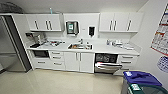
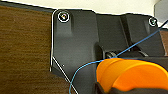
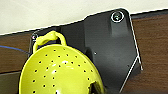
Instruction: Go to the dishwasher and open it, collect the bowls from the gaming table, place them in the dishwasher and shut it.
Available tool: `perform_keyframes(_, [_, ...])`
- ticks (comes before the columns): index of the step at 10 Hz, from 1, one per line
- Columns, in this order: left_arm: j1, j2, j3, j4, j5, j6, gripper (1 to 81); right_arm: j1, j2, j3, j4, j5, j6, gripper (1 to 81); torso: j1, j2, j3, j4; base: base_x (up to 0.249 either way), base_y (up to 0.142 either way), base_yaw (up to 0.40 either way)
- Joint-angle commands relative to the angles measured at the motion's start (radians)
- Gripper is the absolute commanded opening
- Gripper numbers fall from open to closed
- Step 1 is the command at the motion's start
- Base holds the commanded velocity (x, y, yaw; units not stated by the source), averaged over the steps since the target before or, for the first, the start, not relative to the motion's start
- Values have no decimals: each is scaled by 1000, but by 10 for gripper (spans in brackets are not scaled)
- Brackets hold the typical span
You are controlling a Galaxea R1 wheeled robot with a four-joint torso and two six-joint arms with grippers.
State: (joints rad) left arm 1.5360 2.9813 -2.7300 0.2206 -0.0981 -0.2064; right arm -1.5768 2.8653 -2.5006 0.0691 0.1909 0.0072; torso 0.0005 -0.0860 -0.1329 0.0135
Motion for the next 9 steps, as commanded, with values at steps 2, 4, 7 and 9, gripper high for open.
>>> perform_keyframes(2, [-35, -7, 1, 6, 54, 4, 10, 36, -10, 5, -9, -48, -1, 10, 0, 0, 0, 0, 126, 0, 0])
perform_keyframes(4, [-35, -7, 1, 6, 54, 4, 10, 34, -10, 4, -9, -50, -1, 10, 0, 0, 0, 0, 126, 0, 0])
perform_keyframes(7, [-35, -7, 1, 5, 54, 4, 10, 34, -10, 4, -9, -48, -1, 10, 0, 0, 0, 0, 126, 0, 0])
perform_keyframes(9, [-33, -8, 1, 5, 54, 4, 10, 34, -10, 4, -9, -48, -1, 10, 0, 0, 0, 0, 124, 0, 0])
